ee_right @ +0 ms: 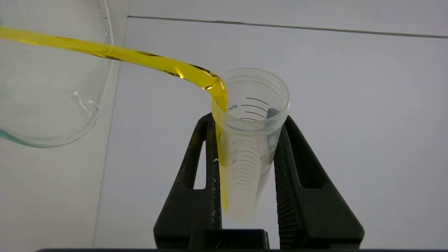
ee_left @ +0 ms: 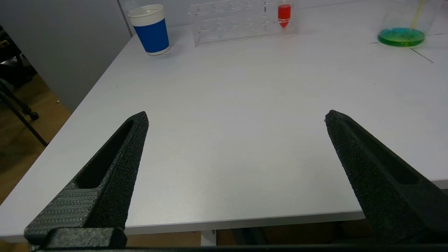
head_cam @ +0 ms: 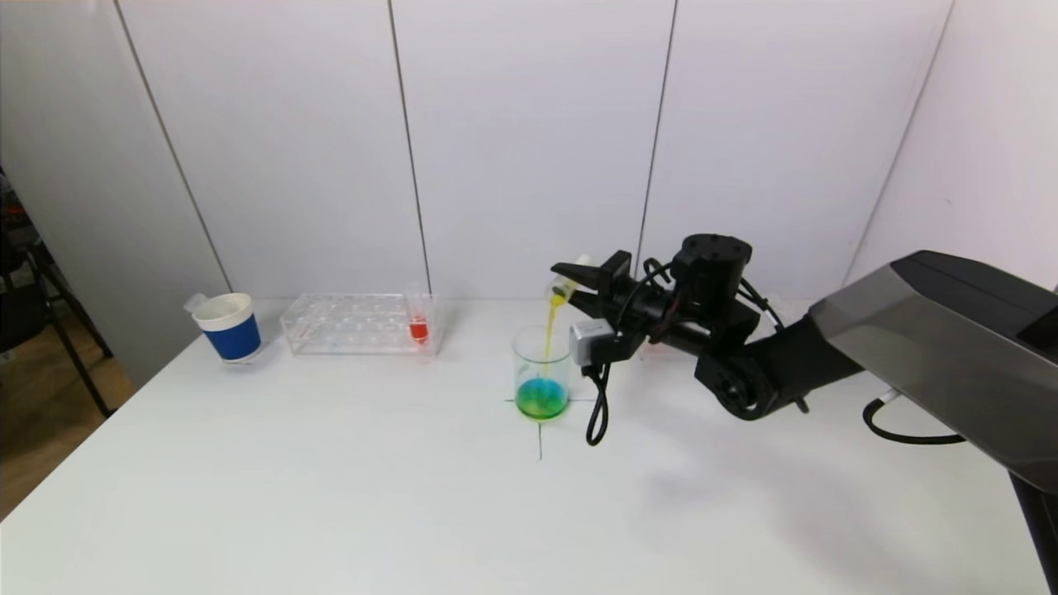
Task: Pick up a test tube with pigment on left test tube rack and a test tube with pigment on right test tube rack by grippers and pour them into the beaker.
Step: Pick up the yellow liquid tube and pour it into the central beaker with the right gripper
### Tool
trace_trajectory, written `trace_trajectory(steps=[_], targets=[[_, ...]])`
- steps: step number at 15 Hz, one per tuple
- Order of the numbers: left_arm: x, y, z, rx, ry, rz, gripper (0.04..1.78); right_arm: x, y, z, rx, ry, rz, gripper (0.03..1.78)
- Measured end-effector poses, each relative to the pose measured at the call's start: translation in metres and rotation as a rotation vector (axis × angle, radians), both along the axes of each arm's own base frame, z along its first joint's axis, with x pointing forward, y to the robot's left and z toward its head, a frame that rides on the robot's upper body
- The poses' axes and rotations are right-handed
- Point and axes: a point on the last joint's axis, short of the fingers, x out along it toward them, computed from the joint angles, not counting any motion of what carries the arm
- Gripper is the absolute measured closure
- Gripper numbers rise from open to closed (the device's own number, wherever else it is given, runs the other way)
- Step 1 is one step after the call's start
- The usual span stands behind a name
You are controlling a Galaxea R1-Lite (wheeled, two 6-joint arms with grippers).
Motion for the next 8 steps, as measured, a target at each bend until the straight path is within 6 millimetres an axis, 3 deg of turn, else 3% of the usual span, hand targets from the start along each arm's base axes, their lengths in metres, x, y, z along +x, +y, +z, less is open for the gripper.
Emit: trace_trajectory(steps=[8], targets=[[0.0000,0.0000,0.0000,0.000,0.000,0.000,0.06,-0.0007,0.0038,0.0005,-0.079,-0.074,-0.033,1.32]])
